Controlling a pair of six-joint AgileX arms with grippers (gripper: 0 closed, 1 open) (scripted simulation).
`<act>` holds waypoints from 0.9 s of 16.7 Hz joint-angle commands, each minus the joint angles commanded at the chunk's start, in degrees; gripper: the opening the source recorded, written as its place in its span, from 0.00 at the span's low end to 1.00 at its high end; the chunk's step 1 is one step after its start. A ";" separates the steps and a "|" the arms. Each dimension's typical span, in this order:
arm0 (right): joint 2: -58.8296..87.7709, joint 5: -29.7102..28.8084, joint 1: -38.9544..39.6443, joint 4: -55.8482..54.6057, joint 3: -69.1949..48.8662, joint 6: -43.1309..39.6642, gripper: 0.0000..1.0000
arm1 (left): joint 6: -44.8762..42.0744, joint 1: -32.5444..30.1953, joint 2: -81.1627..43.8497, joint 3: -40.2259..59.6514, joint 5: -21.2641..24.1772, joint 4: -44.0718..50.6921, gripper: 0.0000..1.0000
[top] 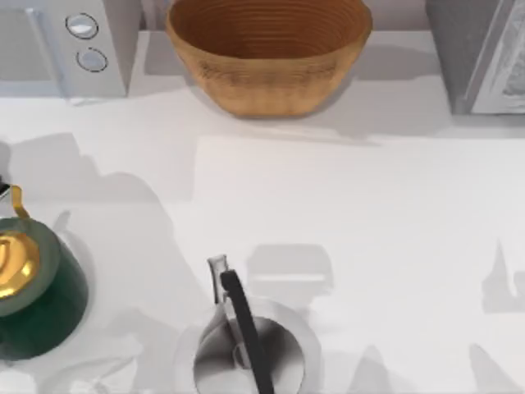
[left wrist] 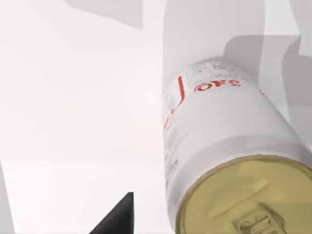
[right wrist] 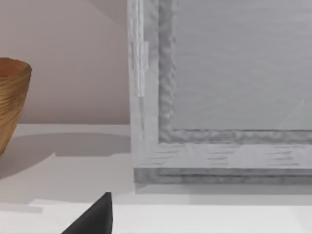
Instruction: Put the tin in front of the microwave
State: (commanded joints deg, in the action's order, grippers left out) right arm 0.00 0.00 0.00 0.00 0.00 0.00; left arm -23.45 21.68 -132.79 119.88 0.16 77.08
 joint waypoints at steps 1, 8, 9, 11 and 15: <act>0.00 0.00 0.00 0.00 0.00 0.00 1.00 | 0.00 0.00 0.00 0.00 0.00 0.00 1.00; 0.00 0.00 0.00 0.00 0.00 0.00 1.00 | -0.02 0.10 0.05 0.05 -0.14 0.19 1.00; 0.00 0.00 0.00 0.00 0.00 0.00 1.00 | -0.08 0.32 0.07 0.23 -0.61 0.91 1.00; 0.00 0.00 0.00 0.00 0.00 0.00 1.00 | -0.20 1.07 0.01 1.36 -1.61 3.36 1.00; 0.00 0.00 0.00 0.00 0.00 0.00 1.00 | -0.14 1.29 -0.27 7.12 -0.82 7.98 1.00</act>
State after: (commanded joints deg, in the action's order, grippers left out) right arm 0.00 0.00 0.00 0.00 0.00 0.00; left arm -23.59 22.97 -133.06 127.01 -0.66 85.05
